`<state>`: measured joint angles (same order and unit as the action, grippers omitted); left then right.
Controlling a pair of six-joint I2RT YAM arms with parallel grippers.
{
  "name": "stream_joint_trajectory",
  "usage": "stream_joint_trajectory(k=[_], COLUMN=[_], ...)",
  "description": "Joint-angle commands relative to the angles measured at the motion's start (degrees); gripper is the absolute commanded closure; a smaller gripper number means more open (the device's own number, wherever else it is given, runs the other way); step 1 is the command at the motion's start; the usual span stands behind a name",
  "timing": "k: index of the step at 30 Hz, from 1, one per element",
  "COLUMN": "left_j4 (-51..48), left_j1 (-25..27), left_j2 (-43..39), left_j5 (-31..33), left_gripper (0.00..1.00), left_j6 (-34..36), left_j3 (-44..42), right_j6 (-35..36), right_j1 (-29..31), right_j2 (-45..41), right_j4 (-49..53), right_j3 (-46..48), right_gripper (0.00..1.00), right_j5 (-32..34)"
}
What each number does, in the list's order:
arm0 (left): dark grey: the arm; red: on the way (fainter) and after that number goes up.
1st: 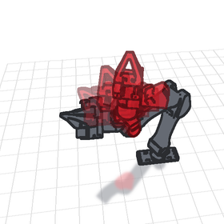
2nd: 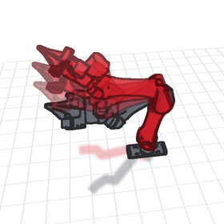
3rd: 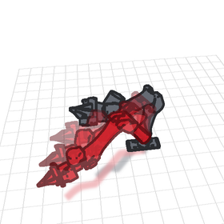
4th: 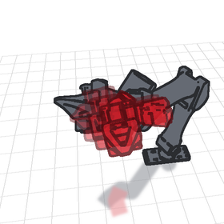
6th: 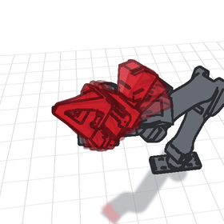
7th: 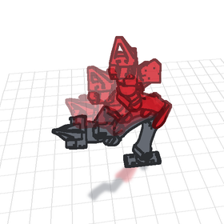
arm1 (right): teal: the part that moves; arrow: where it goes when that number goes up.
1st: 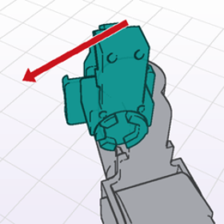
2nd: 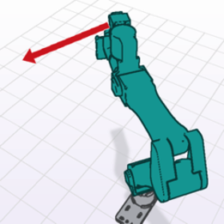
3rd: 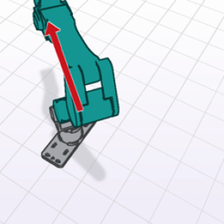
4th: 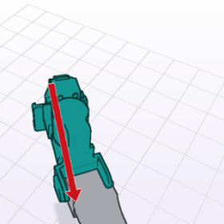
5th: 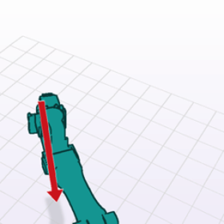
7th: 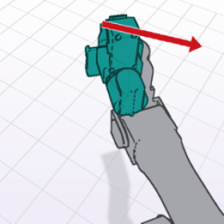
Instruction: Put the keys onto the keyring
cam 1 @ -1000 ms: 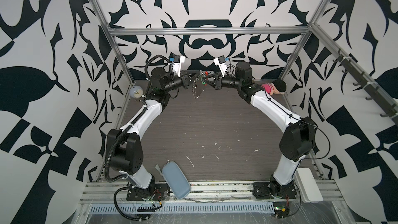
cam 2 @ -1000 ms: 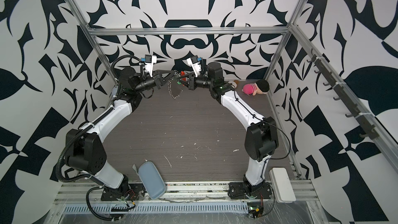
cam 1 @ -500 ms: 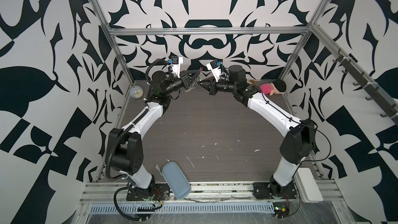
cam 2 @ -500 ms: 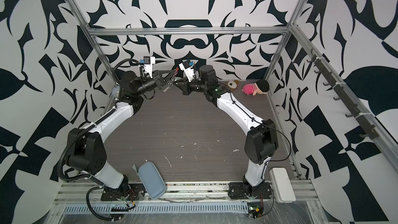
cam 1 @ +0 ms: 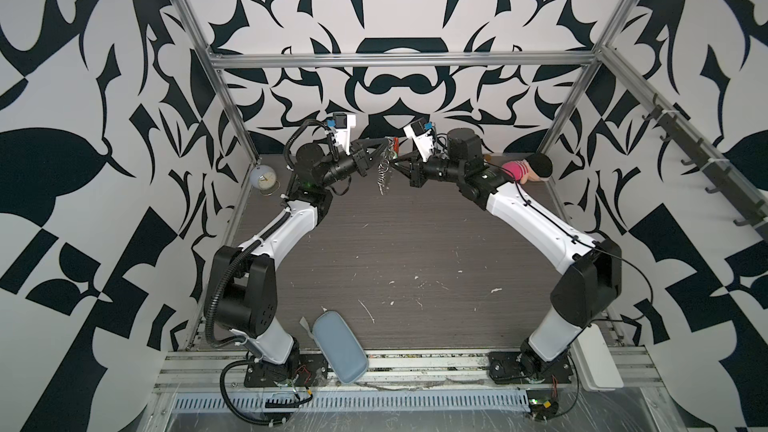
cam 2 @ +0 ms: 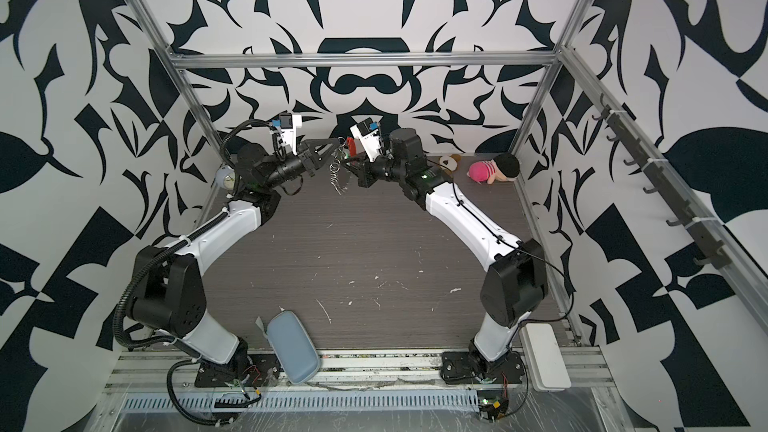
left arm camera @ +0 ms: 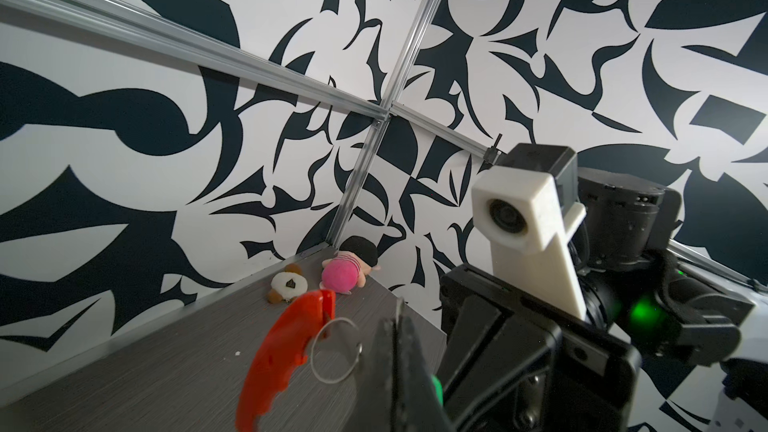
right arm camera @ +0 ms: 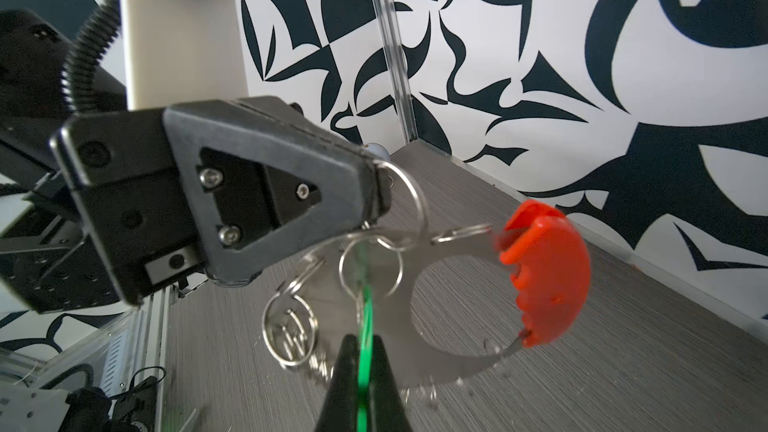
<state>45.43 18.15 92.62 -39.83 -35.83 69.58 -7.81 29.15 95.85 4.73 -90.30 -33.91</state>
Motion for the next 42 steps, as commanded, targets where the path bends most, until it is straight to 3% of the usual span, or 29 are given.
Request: stream_joint_trajectory(k=[1,11,17,20,26,31,35,42], left_j4=[5.72,6.62,6.27,5.41,0.54,-10.9,-15.6,-4.8], left_j1=[-0.28,-0.51,-0.51,-0.49,-0.49,2.06,4.99,8.94], left_j2=[-3.32,-3.41,-3.15,-3.14,-3.19,-0.62,3.62,16.37], left_j5=[1.45,0.4,-0.13,-0.4,-1.21,1.41,5.17,9.15], left_gripper=[1.0,1.0,1.0,1.0,1.0,1.0,1.0,1.0], left_j6=[1.01,0.44,0.23,0.87,5.29,15.88,23.22,23.29], left_j3=[-1.15,-1.22,-0.53,-0.59,-1.68,-2.18,-1.89,-1.11], right_j6=[-1.51,-1.68,-1.61,-0.94,1.07,-0.29,-1.13,-0.58], right_j1=[-1.64,-3.81,-3.79,-3.75,-4.38,-6.21,-7.85,-9.87], right_j2=[-3.35,-4.18,-3.65,-4.2,-8.15,-14.24,-17.51,-20.88], right_j4=[-1.15,1.64,2.21,2.64,3.48,1.91,3.21,6.4], right_j3=[0.77,0.57,0.73,1.14,6.53,17.4,22.77,26.92], right_gripper=[1.0,0.95,0.71,0.67,0.67,0.67,0.67,0.67], right_j5=[-2.26,-4.15,-3.97,-2.85,6.83,17.99,20.84,22.52])
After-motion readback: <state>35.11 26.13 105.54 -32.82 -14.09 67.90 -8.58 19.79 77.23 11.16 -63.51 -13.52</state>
